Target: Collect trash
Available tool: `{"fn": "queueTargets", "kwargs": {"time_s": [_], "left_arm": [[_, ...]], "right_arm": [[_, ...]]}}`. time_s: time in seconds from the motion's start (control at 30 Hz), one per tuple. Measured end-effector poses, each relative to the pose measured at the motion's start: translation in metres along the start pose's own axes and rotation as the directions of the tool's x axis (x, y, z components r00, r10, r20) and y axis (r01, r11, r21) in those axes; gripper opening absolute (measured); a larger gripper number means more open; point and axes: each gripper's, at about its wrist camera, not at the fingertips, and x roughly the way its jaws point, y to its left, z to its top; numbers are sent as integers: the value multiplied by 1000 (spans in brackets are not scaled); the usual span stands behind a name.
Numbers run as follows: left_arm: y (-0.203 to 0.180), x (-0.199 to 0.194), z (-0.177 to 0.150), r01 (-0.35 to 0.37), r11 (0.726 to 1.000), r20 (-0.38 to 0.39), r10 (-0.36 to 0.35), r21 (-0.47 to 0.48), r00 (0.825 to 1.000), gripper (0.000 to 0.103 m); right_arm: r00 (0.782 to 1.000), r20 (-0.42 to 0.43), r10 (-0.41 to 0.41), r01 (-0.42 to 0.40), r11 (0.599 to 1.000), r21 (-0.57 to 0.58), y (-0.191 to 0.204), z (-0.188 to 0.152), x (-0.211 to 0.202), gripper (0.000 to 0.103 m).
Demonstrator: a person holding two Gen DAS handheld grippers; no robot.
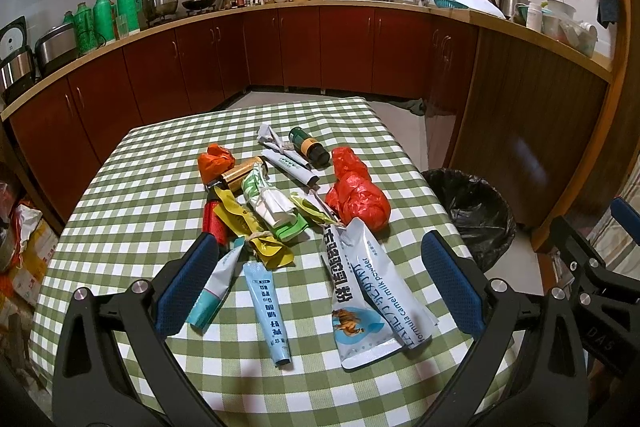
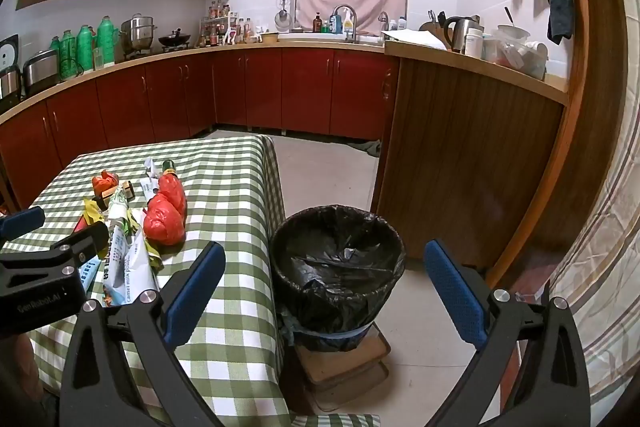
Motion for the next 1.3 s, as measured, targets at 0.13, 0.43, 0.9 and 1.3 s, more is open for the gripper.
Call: {"fn": "queueTargets", "kwargs": {"time_s": [0.13, 0.43, 0.9, 1.3], "left_arm": [[0, 0, -1, -1, 1000, 0, 1, 0, 1000, 99], [0, 0, -1, 0, 1000, -2, 0, 0, 1000, 99], [-1, 4, -3, 1, 1000, -9, -1, 2, 1000, 99], [0, 4, -8, 6, 1000, -16, -6, -1, 1000, 99]], "right_arm": [[1000, -1, 0, 0, 1000, -2, -1, -1, 2, 97], [1000, -1, 0, 0, 1000, -2, 0, -1, 2, 97], [1000, -3, 0, 0, 1000, -1, 0, -2, 2, 97], [1000, -7, 1, -1, 1000, -1, -1, -4, 5, 97]]}}
